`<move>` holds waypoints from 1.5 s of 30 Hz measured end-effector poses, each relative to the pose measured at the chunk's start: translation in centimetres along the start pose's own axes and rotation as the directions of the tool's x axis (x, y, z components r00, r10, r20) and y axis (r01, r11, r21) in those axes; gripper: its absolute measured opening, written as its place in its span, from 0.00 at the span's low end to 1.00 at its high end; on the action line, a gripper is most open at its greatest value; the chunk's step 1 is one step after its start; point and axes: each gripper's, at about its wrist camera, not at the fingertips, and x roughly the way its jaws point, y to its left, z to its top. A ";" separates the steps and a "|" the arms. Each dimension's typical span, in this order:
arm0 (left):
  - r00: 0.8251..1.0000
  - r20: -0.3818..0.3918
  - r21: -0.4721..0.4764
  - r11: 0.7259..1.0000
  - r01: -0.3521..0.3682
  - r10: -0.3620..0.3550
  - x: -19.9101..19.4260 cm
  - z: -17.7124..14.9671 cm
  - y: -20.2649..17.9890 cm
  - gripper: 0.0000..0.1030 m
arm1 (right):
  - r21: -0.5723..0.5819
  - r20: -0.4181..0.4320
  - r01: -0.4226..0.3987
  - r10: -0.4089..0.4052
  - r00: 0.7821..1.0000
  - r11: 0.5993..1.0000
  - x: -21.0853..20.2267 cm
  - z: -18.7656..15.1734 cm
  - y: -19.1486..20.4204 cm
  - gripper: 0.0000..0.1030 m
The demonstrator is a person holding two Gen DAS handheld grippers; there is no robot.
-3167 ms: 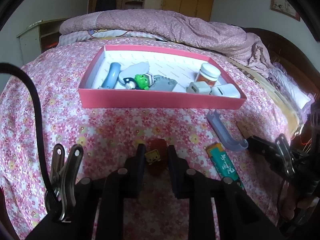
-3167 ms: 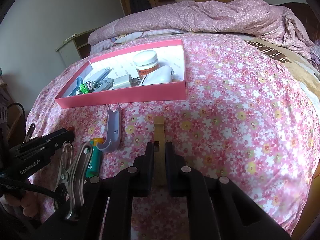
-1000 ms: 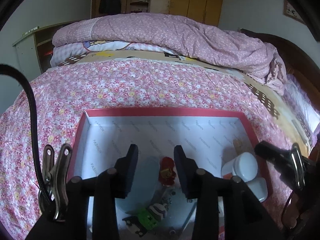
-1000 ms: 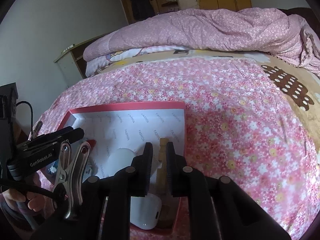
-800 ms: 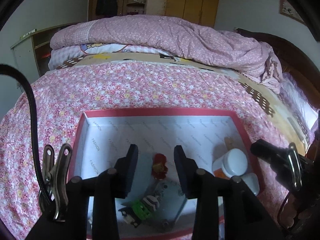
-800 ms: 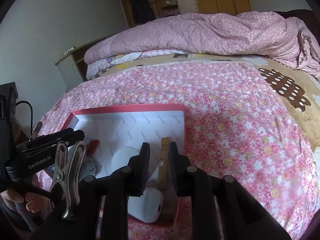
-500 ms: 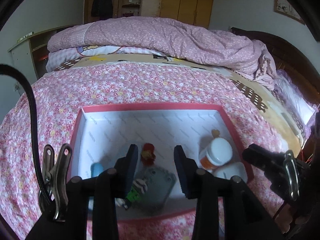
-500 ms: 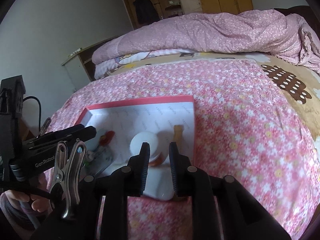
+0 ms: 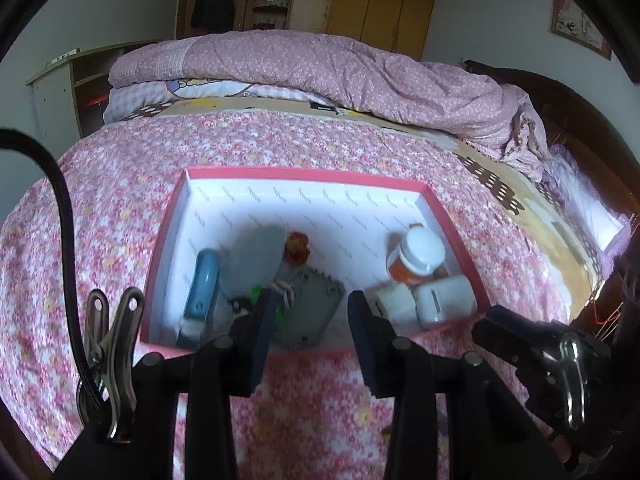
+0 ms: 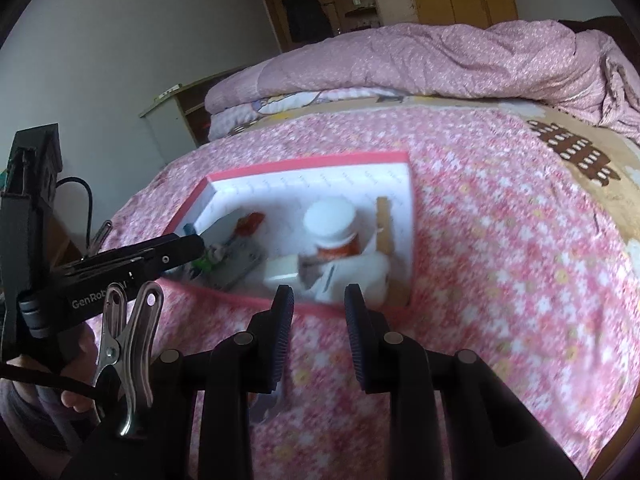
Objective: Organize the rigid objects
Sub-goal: 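Open both grippers and withdraw them from the tray toward the remaining objects, then grasp the green printed box with the left gripper while the right gripper grasps the grey hook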
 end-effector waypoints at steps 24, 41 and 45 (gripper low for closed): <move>0.998 -0.062 -0.013 1.000 0.006 -0.007 -2.1 -6.9 1.3 0.38 | -0.079 -0.121 0.031 -0.041 0.992 0.996 2.0 -4.8 3.9 0.27; 0.996 -0.092 -0.016 1.000 0.005 -0.006 -1.5 -7.9 1.2 0.38 | -0.110 -0.129 0.055 -0.069 0.989 0.992 3.0 -5.1 4.0 0.19; 0.995 -0.097 -0.006 1.000 0.009 -0.010 -1.5 -8.0 0.8 0.38 | -0.093 -0.104 0.071 -0.081 0.991 0.993 2.1 -4.9 3.4 0.19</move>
